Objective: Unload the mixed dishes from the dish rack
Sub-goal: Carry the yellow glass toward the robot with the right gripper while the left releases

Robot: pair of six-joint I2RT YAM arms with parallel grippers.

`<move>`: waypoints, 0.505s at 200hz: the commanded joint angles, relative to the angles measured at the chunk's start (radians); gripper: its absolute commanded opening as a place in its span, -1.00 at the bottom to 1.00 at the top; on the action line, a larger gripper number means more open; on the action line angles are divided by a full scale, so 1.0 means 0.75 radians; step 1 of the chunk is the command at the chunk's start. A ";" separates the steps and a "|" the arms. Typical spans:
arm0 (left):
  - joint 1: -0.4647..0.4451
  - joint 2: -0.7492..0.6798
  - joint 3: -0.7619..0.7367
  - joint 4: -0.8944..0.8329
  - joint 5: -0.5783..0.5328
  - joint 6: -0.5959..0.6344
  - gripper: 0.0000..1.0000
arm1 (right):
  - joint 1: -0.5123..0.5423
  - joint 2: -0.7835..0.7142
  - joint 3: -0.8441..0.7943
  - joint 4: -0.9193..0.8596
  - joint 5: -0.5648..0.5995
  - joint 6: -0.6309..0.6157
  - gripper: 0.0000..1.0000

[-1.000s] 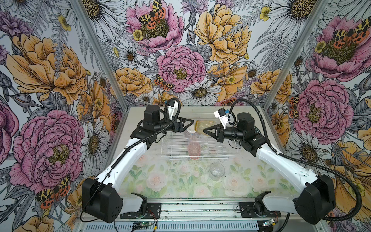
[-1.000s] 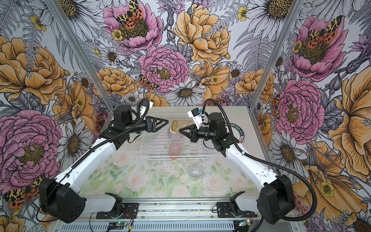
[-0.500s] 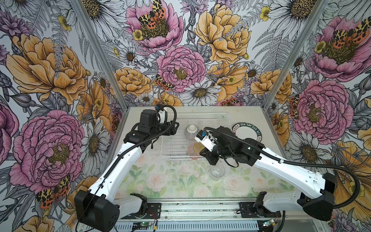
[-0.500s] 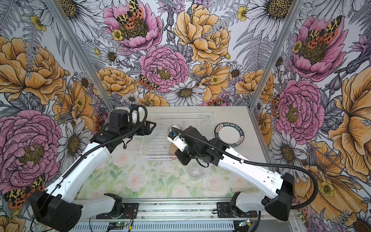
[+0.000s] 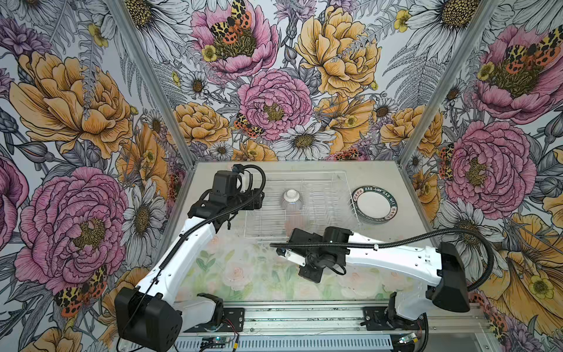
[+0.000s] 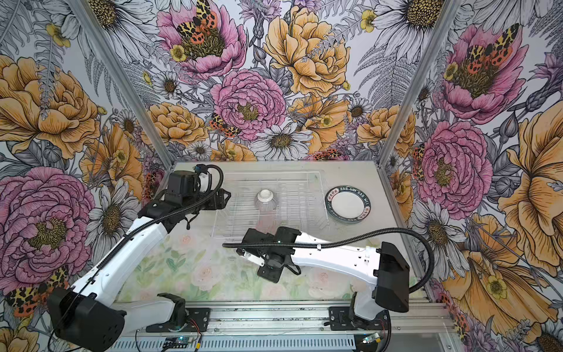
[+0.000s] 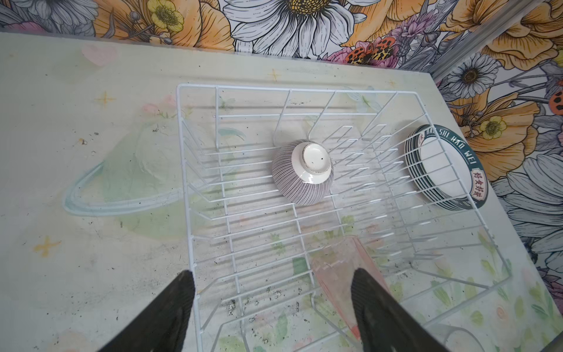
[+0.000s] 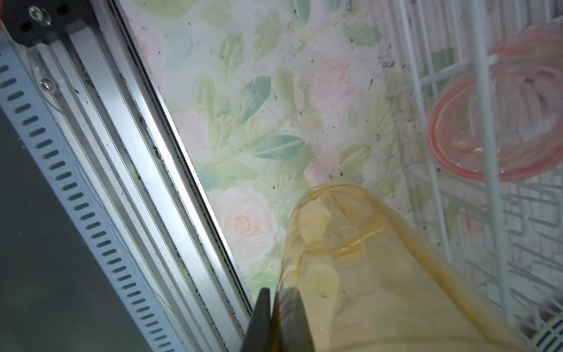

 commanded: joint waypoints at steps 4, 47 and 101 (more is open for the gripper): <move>0.018 -0.014 -0.011 0.000 0.000 0.025 0.63 | 0.007 0.067 0.066 -0.080 0.029 -0.051 -1.00; 0.025 -0.016 -0.016 -0.006 0.015 0.032 0.64 | -0.015 0.160 0.094 -0.095 0.056 -0.097 -1.00; 0.042 -0.019 -0.026 -0.012 0.029 0.044 0.63 | -0.035 0.243 0.106 -0.097 0.066 -0.128 -1.00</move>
